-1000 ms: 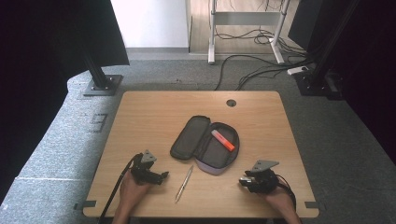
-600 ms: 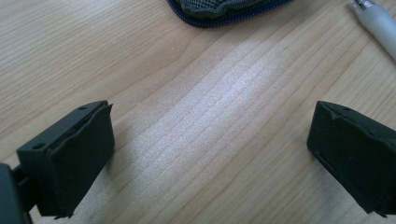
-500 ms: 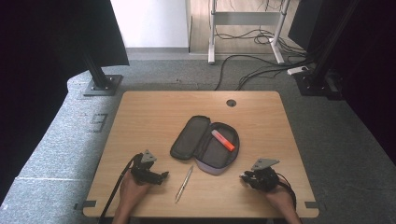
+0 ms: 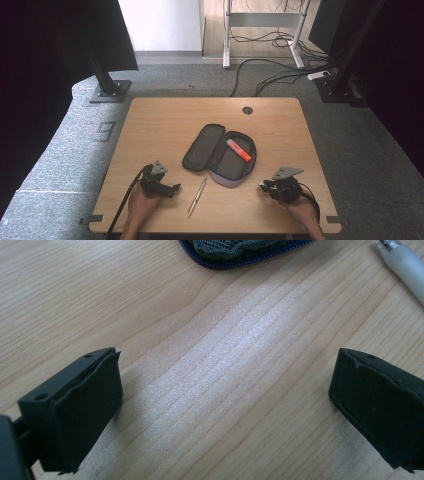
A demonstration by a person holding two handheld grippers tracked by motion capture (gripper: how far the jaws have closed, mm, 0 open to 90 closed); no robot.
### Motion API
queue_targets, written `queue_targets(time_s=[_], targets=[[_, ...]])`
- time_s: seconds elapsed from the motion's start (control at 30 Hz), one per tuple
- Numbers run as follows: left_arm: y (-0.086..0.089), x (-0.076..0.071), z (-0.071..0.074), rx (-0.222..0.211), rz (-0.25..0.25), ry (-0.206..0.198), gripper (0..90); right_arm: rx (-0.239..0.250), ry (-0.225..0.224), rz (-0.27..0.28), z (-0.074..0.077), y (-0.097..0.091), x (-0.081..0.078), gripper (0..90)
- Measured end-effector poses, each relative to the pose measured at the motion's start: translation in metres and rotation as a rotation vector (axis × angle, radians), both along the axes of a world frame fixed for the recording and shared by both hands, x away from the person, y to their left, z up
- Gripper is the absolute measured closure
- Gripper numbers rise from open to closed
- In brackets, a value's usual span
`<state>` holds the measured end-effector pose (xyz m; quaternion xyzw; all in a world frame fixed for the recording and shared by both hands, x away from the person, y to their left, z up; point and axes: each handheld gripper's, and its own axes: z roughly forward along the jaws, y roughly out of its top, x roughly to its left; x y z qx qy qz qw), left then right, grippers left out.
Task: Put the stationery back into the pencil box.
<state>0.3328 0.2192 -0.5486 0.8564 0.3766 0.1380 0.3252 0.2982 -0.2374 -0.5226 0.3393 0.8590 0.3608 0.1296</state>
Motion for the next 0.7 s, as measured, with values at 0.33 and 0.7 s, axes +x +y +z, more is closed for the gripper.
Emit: queue_targets(time_s=[0.33, 0.7], targets=[[0.0, 0.0, 0.0, 0.0, 0.0, 0.0, 0.6, 0.015, -0.018, -0.009, 0.014, -0.001, 0.005, 72.1], [0.0, 0.0, 0.0, 0.0, 0.0, 0.0, 0.6, 0.022, -0.034, -0.01, 0.026, 0.002, 0.013, 72.2]])
